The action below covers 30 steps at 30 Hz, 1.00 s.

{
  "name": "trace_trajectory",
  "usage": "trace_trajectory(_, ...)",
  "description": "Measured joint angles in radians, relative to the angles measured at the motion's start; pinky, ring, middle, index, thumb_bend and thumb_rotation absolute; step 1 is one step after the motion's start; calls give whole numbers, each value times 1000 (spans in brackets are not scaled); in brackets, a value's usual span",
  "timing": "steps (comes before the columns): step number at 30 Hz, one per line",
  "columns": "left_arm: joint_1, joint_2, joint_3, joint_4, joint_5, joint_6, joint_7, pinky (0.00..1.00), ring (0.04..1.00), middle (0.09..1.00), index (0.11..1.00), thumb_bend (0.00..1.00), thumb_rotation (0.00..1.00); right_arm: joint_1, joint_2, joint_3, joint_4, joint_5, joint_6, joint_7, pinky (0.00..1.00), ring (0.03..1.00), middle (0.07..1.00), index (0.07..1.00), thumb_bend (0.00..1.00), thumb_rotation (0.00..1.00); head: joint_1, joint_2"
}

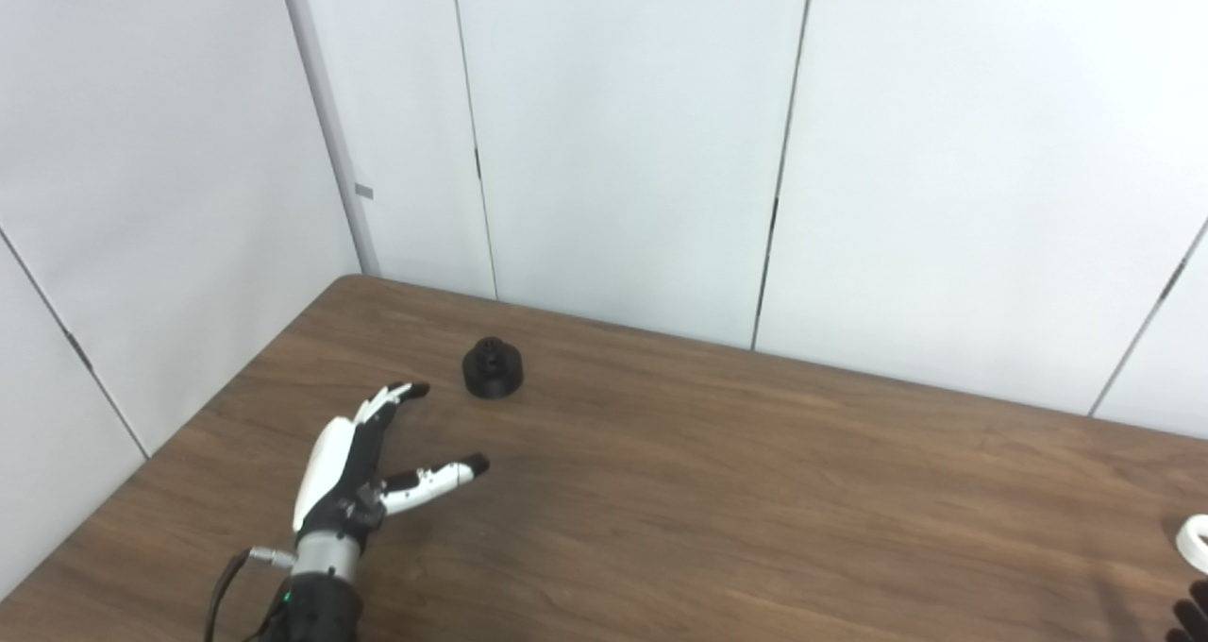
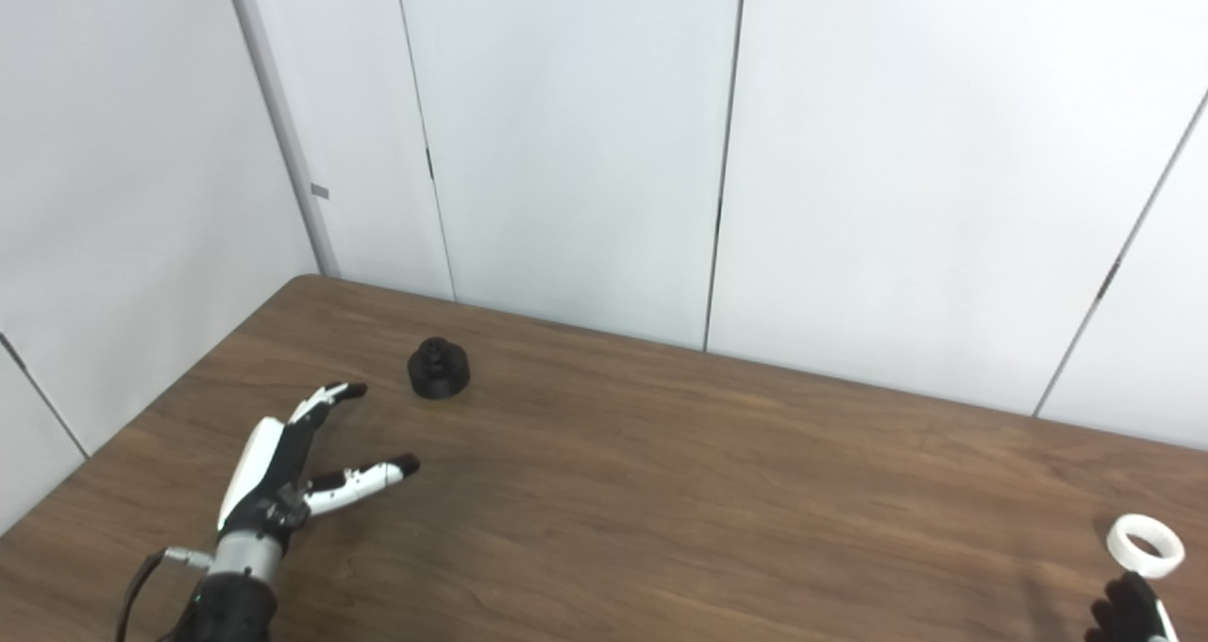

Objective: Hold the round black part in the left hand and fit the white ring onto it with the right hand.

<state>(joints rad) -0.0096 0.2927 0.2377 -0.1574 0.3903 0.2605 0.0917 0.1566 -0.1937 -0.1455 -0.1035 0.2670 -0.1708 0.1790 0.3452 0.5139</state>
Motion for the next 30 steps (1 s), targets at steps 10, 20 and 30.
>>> trace_trajectory(10, -111, 3, -4, 93, -3, 37, 6, 1000, 1000, 949, 854, 887, 381, 0, 1, 1, -2, -4, 1, -1, 999, 989, 991, 975, 747, 1000, 8, -2)
trace_trajectory(20, -182, 21, -34, 223, 0, 39, 33, 1000, 1000, 948, 849, 912, 373, 3, 3, 4, -10, -15, 2, -3, 1000, 990, 988, 970, 739, 1000, 2, 8)
trace_trajectory(30, -244, 59, -67, 340, 8, 42, 59, 1000, 1000, 963, 868, 918, 372, 15, 3, 3, -22, -13, 7, -2, 985, 983, 984, 968, 732, 1000, -3, 14)
